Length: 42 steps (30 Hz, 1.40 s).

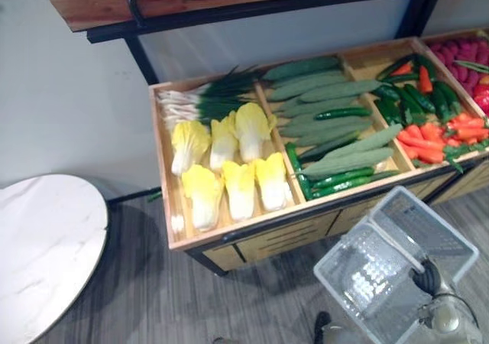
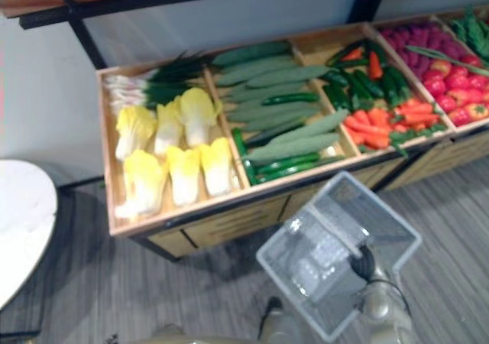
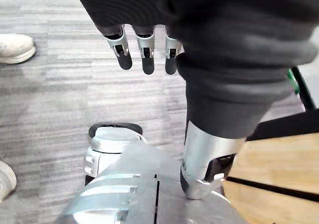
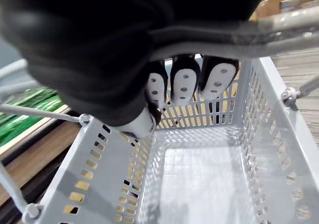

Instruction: Pick vegetable in the basket

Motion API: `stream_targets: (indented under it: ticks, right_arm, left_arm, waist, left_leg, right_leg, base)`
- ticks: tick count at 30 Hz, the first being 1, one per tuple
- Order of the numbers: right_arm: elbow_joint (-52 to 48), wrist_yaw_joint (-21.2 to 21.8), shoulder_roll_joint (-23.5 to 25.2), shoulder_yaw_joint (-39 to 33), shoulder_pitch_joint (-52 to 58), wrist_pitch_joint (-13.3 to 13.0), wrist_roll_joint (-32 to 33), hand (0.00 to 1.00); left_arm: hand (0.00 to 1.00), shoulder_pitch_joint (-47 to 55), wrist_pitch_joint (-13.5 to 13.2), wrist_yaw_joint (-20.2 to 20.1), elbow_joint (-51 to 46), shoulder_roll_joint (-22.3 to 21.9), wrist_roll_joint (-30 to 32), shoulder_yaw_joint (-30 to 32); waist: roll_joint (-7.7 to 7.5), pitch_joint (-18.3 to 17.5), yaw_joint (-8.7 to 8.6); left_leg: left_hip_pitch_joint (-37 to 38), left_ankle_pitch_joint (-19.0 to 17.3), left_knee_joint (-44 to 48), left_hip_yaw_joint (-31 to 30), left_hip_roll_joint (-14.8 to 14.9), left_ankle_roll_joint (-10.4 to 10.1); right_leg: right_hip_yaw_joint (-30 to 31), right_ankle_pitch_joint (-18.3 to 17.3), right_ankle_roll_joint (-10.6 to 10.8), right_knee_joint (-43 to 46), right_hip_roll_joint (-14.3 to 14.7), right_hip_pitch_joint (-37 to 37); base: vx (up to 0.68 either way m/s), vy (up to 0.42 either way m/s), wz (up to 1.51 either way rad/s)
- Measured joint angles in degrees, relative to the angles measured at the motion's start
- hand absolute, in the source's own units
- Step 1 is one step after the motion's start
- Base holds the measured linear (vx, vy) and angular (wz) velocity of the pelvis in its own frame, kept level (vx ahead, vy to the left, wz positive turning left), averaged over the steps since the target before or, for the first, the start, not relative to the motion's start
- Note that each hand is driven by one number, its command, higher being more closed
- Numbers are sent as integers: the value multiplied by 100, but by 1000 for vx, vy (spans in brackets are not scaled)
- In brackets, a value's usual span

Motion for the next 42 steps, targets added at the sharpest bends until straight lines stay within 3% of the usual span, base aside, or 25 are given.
stream_targets:
  ticks: [3,4,7,11,13,14,18,20,25,29,38,42]
  right_arm:
    - [479,-216,187,-744,190,31,220,100]
    - [819,-229,197,-1032,192,62,342,100]
    - [1346,-267,256,-1330,255,266,382,100]
    - [1678,-381,476,-1583,423,318,394,100]
    - [1777,-397,488,-1838,464,320,521,100]
    - [1879,-428,503,-2007,488,321,607,100]
    - [2174,-427,660,-2103,397,319,848,100]
    - [2264,-428,761,-2145,367,318,883,100]
    - [2341,-599,1082,-2288,378,331,1103,100]
    - [2389,-621,1167,-2062,342,306,1119,100]
    - [2585,-716,1295,-1513,345,254,1127,100]
    - [2634,-729,1301,-1369,356,253,1123,100]
  left_arm:
    - [0,-9,0,111,-101,-109,-42,181]
    - [0,-10,1,146,-113,-215,-40,260]
    - [0,4,5,313,-118,-463,-38,644]
    - [0,-18,18,544,-220,-745,-34,1614]
    - [0,-26,18,704,-324,-836,-22,1910]
    - [0,-67,16,816,-437,-877,-22,2130]
    - [0,-196,-13,1263,-984,-856,59,2610]
    - [0,-192,-27,1417,-1425,-861,86,2547]
    - [0,-2,-255,1855,-3432,-890,650,1527]
    - [0,13,-303,1960,-4276,-1093,1052,916]
    - [0,16,-340,2018,-5272,-1070,1844,-444]
    - [0,3,-338,2012,-5296,-1067,1849,-694]
  waist:
    - [6,26,-16]
    - [40,44,-14]
    - [84,46,-15]
    - [182,26,-5]
    - [330,4,-4]
    - [429,-33,2]
    - [420,-76,20]
    - [420,-78,31]
    - [367,-107,162]
    - [286,-138,211]
    - [-53,-332,313]
    - [-107,-381,288]
  left_leg:
    - [60,659,-240,628,-4,122]
    - [93,644,-363,822,-35,96]
    - [323,356,-922,843,-316,7]
    - [674,35,-1506,1288,-247,80]
    - [709,-295,-1574,1474,-219,86]
    - [709,-573,-1604,1556,-202,34]
    - [719,-740,-1605,1775,-504,163]
    - [721,-761,-1611,1785,-570,188]
    - [840,-675,-1718,1817,-598,183]
    - [970,-676,-1788,1912,-596,176]
    - [1017,-702,-1815,2044,-569,141]
    - [1093,-729,-1818,2113,-552,120]
  right_leg:
    - [-328,-46,-71,-165,-102,298]
    - [-418,-51,-81,-271,-106,394]
    - [-548,-109,-64,-358,-41,491]
    - [-568,-77,-2,-386,132,459]
    - [-569,-37,60,-390,169,461]
    - [-561,5,126,-384,159,423]
    - [-345,303,287,-708,-59,491]
    - [-330,366,303,-749,-115,500]
    - [-352,441,345,-797,-125,599]
    - [-340,441,347,-854,-100,681]
    - [-229,487,370,-983,-31,696]
    - [-190,534,387,-1129,19,791]
  base:
    - [86,-170,59]
    - [60,-159,46]
    - [7,-22,25]
    - [-31,79,0]
    - [-42,173,0]
    - [-46,217,-4]
    - [-15,176,-12]
    - [31,97,-1]
    - [90,29,1]
    - [92,-2,-7]
    - [23,0,-6]
    - [15,2,-10]
